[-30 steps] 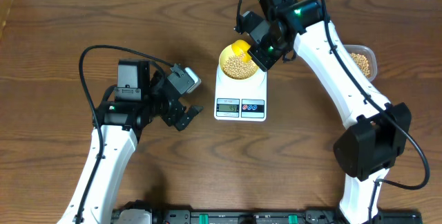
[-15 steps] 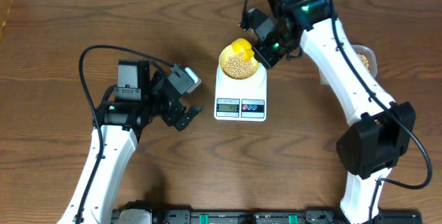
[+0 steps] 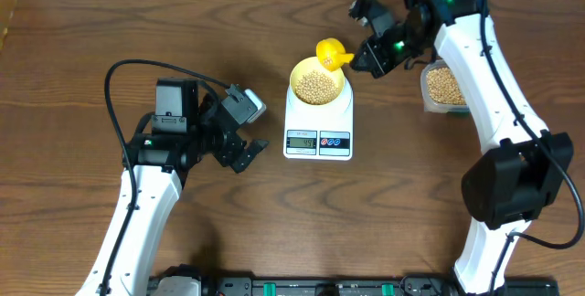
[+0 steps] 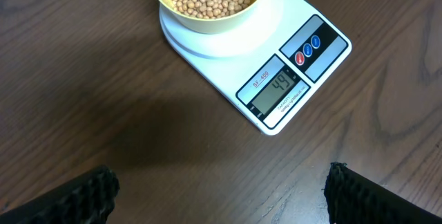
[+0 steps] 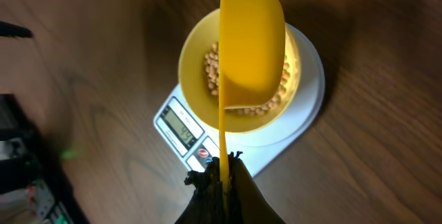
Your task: Scoop item into bowl and weigh 50g on scale
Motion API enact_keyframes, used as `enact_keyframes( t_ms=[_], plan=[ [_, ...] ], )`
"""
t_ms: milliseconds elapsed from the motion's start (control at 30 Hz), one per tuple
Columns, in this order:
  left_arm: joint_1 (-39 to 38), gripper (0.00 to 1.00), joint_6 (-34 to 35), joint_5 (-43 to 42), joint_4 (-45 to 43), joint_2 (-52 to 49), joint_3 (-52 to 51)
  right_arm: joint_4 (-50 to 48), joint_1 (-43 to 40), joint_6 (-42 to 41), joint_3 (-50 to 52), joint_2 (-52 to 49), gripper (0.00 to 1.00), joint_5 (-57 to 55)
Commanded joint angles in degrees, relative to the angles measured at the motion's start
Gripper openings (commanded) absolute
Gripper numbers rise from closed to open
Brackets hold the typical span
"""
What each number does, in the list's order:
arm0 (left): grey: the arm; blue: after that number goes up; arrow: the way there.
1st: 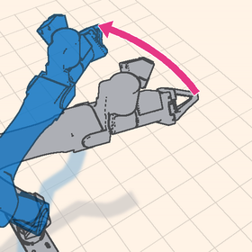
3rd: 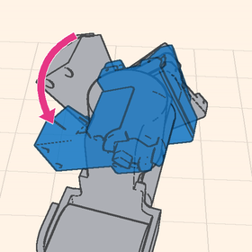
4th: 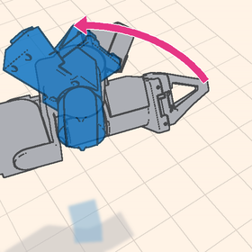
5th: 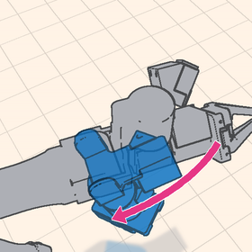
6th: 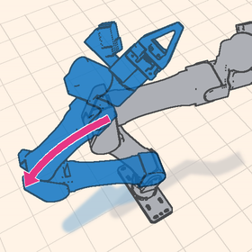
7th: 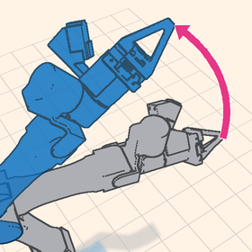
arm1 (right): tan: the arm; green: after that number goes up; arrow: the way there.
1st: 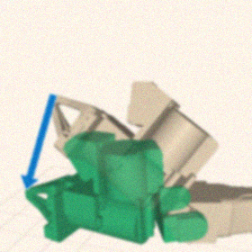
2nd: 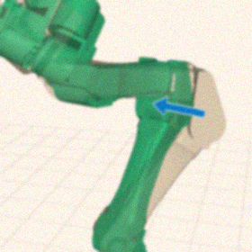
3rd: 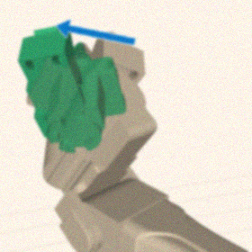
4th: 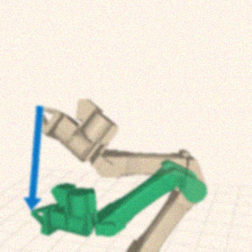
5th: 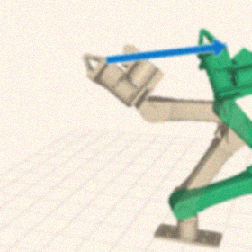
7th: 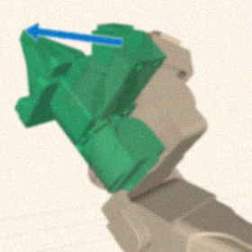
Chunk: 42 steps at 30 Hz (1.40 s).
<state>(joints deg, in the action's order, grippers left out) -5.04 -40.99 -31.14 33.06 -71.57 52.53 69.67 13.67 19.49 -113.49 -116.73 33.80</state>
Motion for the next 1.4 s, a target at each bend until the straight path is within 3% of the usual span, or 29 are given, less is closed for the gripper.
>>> enact_keyframes(
  t_ms=[0, 633, 1367],
  plan=[
    [0.2, 0.97, -1.0, 0.3, 0.2, -0.3, 0.1, 0.3, -0.5, -0.5, -0.2, 1.4, 0.01, 4.3],
    [0.2, 0.98, -1.0, 0.3, 0.2, -0.3, 0.1, 0.3, 0.9, -0.6, -0.2, 1.4, 0.01, 2.9],
    [0.2, 0.97, -1.0, 0.3, 0.2, -0.3, 0.1, 0.4, 8.9, -0.6, -0.2, 1.4, 0.01, -19.1]
  ],
)
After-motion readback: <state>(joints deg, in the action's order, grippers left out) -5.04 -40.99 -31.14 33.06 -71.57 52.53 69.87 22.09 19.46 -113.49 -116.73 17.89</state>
